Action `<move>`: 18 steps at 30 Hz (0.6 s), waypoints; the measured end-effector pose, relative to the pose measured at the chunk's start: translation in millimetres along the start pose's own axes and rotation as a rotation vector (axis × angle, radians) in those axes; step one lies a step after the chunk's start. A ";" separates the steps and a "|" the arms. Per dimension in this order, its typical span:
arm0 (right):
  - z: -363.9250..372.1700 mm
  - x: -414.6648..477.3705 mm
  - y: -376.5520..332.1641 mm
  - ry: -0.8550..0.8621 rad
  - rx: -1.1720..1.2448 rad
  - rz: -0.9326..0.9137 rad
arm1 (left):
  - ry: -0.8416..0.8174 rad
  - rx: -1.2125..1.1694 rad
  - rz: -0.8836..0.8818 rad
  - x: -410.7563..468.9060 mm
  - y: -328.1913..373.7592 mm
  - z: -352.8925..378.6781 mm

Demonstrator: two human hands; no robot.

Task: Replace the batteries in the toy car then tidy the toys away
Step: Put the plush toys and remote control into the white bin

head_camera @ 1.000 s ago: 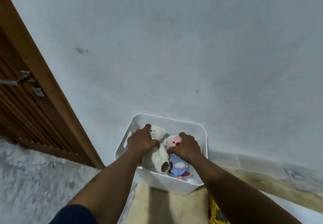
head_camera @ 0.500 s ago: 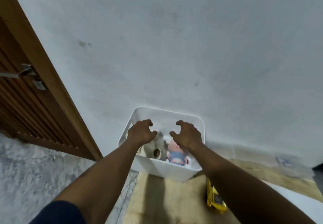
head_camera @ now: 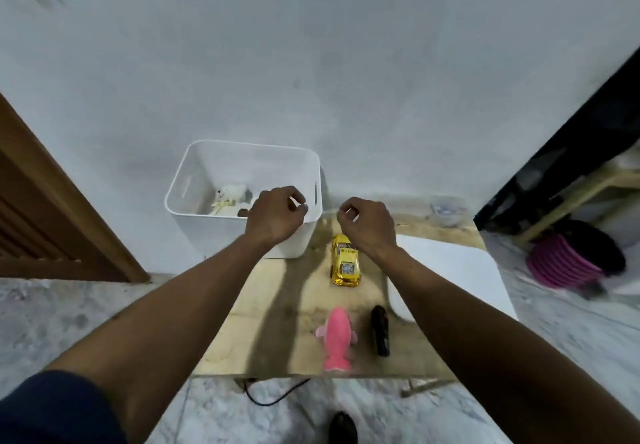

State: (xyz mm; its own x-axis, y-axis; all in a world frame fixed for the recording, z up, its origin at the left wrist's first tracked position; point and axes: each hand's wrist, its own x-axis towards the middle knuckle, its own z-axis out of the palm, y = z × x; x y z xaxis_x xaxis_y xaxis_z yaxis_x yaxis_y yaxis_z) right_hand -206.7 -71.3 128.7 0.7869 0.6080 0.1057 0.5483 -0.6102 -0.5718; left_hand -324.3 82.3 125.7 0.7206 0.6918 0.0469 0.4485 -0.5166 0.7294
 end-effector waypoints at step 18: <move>42.7 -110.7 170.7 -0.494 -0.072 0.349 | -0.642 0.338 -0.317 -123.4 -11.2 183.7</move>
State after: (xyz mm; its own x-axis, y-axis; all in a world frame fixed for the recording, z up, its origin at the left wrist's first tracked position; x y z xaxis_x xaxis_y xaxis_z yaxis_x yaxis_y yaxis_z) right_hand -212.2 -221.1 -15.4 0.7084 0.5195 -0.4777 0.3132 -0.8380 -0.4468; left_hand -321.0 -89.9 -13.6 0.6495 0.4588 -0.6063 0.7457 -0.5400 0.3902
